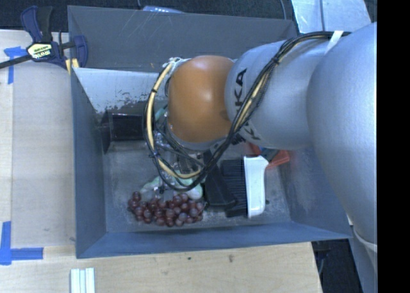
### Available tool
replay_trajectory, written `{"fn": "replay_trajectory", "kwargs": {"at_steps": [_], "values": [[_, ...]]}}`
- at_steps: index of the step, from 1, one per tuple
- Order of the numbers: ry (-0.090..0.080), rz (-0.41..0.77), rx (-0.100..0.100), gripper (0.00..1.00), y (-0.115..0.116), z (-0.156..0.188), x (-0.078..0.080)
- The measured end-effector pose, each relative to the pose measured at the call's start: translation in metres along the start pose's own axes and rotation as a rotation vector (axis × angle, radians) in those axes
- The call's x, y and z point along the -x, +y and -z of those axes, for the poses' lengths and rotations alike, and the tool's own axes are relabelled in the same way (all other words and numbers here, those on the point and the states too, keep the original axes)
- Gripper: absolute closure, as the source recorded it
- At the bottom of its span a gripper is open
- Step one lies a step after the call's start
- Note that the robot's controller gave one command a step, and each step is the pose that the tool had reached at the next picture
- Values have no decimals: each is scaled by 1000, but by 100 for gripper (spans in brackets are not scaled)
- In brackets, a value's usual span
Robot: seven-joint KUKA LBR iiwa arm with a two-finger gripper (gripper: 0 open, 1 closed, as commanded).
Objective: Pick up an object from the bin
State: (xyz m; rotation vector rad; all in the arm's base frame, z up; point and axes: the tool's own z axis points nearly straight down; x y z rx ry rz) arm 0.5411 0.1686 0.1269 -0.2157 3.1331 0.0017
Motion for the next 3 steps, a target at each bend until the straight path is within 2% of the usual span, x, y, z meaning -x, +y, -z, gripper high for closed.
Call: {"fn": "replay_trajectory", "kwargs": {"at_steps": [1,2,3], "values": [[-6,293,-1,0,4,-15,-19],[-8,375,1,100,-1,-50,-46],[-8,375,1,100,-1,-50,-46]]}}
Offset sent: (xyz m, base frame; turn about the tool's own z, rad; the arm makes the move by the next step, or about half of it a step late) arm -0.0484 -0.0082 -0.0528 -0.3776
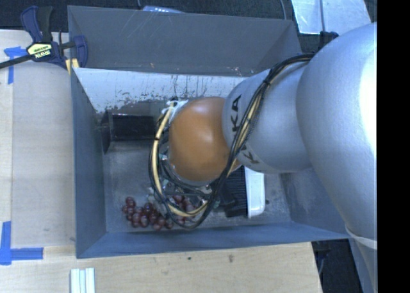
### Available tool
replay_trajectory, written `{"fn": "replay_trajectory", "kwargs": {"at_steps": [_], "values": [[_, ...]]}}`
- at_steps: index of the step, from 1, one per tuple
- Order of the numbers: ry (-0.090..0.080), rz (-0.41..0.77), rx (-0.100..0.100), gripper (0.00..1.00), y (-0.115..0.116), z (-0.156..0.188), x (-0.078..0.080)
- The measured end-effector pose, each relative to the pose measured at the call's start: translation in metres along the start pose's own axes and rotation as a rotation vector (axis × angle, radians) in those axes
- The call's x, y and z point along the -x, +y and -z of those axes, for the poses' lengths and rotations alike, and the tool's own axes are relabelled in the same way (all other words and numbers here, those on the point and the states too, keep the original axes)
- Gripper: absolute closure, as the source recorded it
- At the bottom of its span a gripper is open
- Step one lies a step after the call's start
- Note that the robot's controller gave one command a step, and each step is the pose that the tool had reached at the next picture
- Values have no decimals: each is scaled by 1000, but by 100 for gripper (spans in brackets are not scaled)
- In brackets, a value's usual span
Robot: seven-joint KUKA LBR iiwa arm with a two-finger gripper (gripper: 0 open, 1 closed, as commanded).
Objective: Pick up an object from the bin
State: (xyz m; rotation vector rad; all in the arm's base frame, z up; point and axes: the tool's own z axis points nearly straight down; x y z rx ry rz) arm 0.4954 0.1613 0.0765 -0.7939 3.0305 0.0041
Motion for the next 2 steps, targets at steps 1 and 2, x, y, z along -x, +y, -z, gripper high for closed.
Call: {"fn": "replay_trajectory", "kwargs": {"at_steps": [1,2], "values": [[0,0,0,100,0,0,0],[1,-1,0,100,0,0,0]]}}
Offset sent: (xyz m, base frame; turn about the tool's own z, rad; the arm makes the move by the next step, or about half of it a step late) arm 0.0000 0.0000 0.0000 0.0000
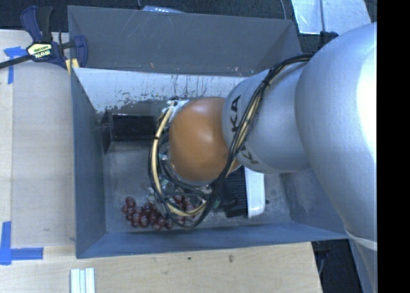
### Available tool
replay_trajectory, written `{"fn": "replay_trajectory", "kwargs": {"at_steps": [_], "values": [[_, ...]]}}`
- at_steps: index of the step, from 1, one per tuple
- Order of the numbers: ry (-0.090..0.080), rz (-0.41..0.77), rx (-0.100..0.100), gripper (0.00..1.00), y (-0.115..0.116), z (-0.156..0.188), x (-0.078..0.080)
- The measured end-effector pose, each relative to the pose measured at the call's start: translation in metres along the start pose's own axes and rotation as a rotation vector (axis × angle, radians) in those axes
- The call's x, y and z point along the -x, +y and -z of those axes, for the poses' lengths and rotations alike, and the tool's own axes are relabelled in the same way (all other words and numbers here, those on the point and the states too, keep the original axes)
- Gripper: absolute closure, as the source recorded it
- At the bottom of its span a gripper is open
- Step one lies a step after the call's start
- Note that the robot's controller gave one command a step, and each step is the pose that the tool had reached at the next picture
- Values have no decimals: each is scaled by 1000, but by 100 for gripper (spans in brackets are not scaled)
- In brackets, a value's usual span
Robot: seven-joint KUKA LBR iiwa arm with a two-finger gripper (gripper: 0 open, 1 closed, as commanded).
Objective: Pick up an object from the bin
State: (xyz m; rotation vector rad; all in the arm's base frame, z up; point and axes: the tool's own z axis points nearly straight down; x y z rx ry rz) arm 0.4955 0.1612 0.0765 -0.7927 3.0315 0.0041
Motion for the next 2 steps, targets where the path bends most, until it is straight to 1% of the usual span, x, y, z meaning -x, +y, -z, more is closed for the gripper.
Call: {"fn": "replay_trajectory", "kwargs": {"at_steps": [2], "values": [[0,-1,0,100,0,0,0]]}}
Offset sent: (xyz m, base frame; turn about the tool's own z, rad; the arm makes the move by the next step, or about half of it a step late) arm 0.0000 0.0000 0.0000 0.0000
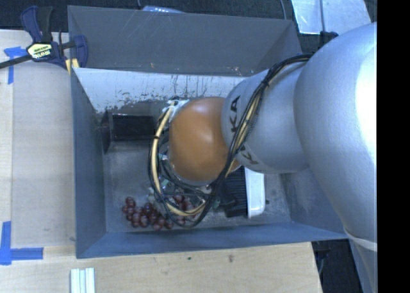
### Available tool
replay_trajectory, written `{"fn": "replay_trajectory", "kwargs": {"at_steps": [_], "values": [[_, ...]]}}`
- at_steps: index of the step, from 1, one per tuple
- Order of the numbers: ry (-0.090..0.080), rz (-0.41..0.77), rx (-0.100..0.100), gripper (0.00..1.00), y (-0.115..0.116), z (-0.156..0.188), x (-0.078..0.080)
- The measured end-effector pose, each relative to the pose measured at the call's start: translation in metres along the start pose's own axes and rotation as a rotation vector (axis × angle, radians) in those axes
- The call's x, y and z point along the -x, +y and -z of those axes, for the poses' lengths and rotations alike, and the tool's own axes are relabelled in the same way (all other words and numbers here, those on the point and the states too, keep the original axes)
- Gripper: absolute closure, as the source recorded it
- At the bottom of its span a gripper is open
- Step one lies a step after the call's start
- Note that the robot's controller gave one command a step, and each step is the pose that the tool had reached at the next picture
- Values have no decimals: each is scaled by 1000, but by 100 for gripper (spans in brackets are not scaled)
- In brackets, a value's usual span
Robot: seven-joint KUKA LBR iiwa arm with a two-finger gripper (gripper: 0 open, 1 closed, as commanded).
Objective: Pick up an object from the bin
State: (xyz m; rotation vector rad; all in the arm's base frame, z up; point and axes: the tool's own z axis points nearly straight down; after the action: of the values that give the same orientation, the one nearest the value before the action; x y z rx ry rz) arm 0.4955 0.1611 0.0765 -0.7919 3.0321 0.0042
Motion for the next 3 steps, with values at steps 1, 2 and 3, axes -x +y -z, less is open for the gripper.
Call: {"fn": "replay_trajectory", "kwargs": {"at_steps": [1,2,3], "values": [[0,0,0,100,0,0,0],[0,0,0,100,0,0,0],[0,0,0,100,0,0,0]]}}
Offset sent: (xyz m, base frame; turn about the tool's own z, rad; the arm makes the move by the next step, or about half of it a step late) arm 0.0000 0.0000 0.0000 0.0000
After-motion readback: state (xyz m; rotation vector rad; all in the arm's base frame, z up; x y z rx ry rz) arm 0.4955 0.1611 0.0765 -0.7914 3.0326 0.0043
